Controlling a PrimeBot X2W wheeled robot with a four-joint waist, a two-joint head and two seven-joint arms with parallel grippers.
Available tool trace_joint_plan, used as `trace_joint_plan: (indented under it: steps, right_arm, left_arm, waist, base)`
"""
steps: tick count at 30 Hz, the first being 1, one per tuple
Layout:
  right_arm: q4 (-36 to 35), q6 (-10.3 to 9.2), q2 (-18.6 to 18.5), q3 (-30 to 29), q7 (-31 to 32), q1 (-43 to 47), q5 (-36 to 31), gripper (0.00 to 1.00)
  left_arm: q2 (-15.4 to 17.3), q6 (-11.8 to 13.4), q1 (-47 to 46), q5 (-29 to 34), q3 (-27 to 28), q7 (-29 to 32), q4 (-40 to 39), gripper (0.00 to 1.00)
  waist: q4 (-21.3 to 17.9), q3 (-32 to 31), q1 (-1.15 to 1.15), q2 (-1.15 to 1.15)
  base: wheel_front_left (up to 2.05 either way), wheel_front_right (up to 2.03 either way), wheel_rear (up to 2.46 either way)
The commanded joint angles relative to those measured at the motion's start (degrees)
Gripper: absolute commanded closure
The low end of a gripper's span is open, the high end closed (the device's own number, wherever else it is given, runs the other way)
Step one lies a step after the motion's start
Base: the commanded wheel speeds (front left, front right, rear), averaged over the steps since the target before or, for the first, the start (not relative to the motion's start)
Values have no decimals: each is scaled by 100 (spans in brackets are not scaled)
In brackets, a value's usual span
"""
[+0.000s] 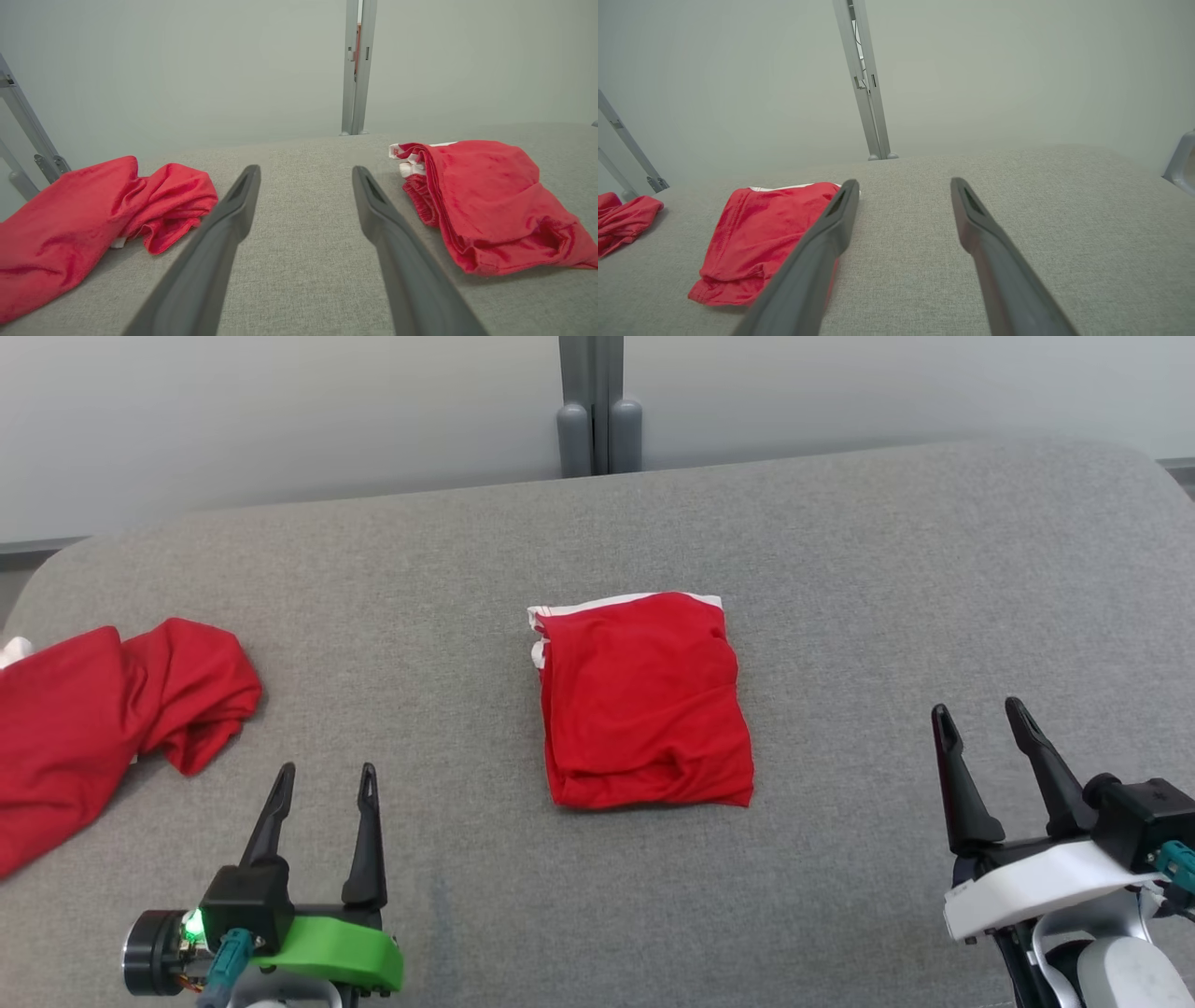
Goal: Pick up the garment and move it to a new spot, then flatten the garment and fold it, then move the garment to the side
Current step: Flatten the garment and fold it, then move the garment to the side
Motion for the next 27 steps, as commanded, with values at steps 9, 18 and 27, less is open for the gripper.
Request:
trace_joint_plan:
  steps: [9,18,27]
  right_arm:
    - [-250,-6,55,-49,241,306,-61,0]
    - [-323,-6,73,-73,253,263,-101,0]
    - [-319,-6,46,-154,250,187,-94,0]
  left_arm:
    - [96,66,156,-97,-11,-12,122,0]
    - [123,102,34,-120,-18,-21,173,0]
    - [107,96,-141,-134,-54,-37,135,0]
  waist:
    - [18,-144,0,0]
    - [37,-97,0,0]
    - [162,6,0,0]
  base:
    - [0,0,0]
    - [0,0,0]
    - [0,0,0]
